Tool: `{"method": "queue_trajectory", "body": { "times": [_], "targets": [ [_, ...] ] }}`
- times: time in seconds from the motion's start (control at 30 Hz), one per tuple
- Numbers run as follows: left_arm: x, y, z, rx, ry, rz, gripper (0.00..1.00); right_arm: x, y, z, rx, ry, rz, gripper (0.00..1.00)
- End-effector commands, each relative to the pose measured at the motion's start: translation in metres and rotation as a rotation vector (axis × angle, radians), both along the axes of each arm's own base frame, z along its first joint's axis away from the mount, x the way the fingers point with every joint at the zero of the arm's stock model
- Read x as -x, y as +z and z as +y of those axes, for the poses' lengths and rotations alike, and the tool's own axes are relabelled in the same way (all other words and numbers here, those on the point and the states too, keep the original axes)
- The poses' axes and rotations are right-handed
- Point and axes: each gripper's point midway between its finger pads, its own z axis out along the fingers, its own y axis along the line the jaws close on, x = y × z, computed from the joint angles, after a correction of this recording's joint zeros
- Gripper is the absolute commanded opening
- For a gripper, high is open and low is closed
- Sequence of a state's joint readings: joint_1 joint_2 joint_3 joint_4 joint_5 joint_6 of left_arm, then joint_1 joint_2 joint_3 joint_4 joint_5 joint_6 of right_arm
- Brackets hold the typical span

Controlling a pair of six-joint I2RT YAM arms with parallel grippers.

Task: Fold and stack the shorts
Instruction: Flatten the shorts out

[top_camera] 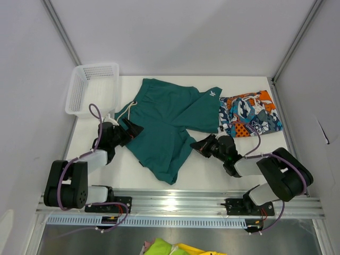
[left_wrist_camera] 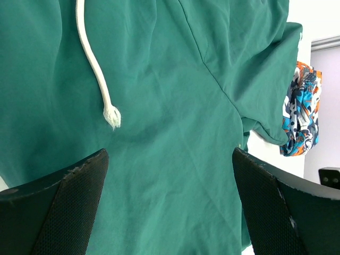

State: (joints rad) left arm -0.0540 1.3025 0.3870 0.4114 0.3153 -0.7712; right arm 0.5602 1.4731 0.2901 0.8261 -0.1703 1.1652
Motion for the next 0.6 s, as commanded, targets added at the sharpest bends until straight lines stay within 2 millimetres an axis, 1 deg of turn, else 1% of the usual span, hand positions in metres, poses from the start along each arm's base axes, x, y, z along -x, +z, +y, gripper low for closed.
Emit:
{"method": "queue_trajectory", "body": {
  "times": [0.0, 0.03, 0.07, 0.1, 0.13, 0.17, 0.2, 0.23, 0.27, 0.33, 0.37, 0.4, 0.43, 0.47, 0.53, 0.57],
  "targets": [
    [-0.006, 0.008, 0.003, 0.021, 0.009, -0.038, 0.99, -0.016, 0.027, -0.007, 0.068, -0.060, -0.060, 0.00],
    [-0.005, 0.007, 0.002, 0.021, 0.007, -0.036, 0.99, -0.016, 0.030, -0.010, 0.097, -0.076, -0.060, 0.00],
    [-0.005, 0.006, 0.003, 0.022, 0.009, -0.035, 0.99, -0.009, 0.018, -0.020, 0.165, -0.092, -0.014, 0.00],
    [-0.006, 0.007, 0.004, 0.022, 0.013, -0.036, 0.99, -0.011, 0.020, -0.031, 0.201, -0.146, -0.021, 0.00],
    [-0.005, 0.006, 0.003, 0.024, 0.010, -0.035, 0.99, -0.011, 0.042, -0.036, 0.190, -0.173, -0.058, 0.00],
    [-0.006, 0.007, 0.003, 0.023, 0.012, -0.038, 0.99, -0.002, 0.030, -0.049, 0.257, -0.194, 0.006, 0.00],
    [-0.005, 0.006, 0.004, 0.022, 0.013, -0.035, 0.99, -0.004, 0.035, -0.060, 0.289, -0.248, 0.003, 0.00],
    [-0.005, 0.006, 0.004, 0.024, 0.014, -0.036, 0.99, -0.002, 0.047, -0.067, 0.297, -0.273, -0.009, 0.00],
    [-0.005, 0.007, 0.004, 0.024, 0.014, -0.039, 0.99, 0.003, 0.045, -0.076, 0.355, -0.281, 0.024, 0.00],
    [-0.005, 0.006, 0.004, 0.024, 0.014, -0.036, 0.99, 0.002, 0.050, -0.086, 0.410, -0.311, 0.025, 0.00],
    [-0.005, 0.007, 0.004, 0.025, 0.014, -0.037, 0.99, 0.001, 0.048, -0.090, 0.458, -0.308, 0.057, 0.06],
    [-0.006, 0.006, 0.003, 0.024, 0.012, -0.036, 0.99, 0.000, 0.044, -0.092, 0.501, -0.291, 0.061, 0.08],
    [-0.005, 0.006, 0.004, 0.025, 0.012, -0.034, 0.99, 0.000, 0.040, -0.092, 0.529, -0.273, 0.080, 0.09],
    [-0.005, 0.005, 0.004, 0.025, 0.012, -0.033, 0.99, -0.001, 0.028, -0.095, 0.574, -0.262, 0.126, 0.09],
    [-0.005, 0.006, 0.003, 0.024, 0.010, -0.033, 0.99, 0.000, 0.015, -0.098, 0.617, -0.240, 0.158, 0.09],
    [-0.005, 0.006, 0.003, 0.024, 0.010, -0.033, 0.99, 0.001, 0.006, -0.096, 0.626, -0.218, 0.182, 0.12]
  ]
}}
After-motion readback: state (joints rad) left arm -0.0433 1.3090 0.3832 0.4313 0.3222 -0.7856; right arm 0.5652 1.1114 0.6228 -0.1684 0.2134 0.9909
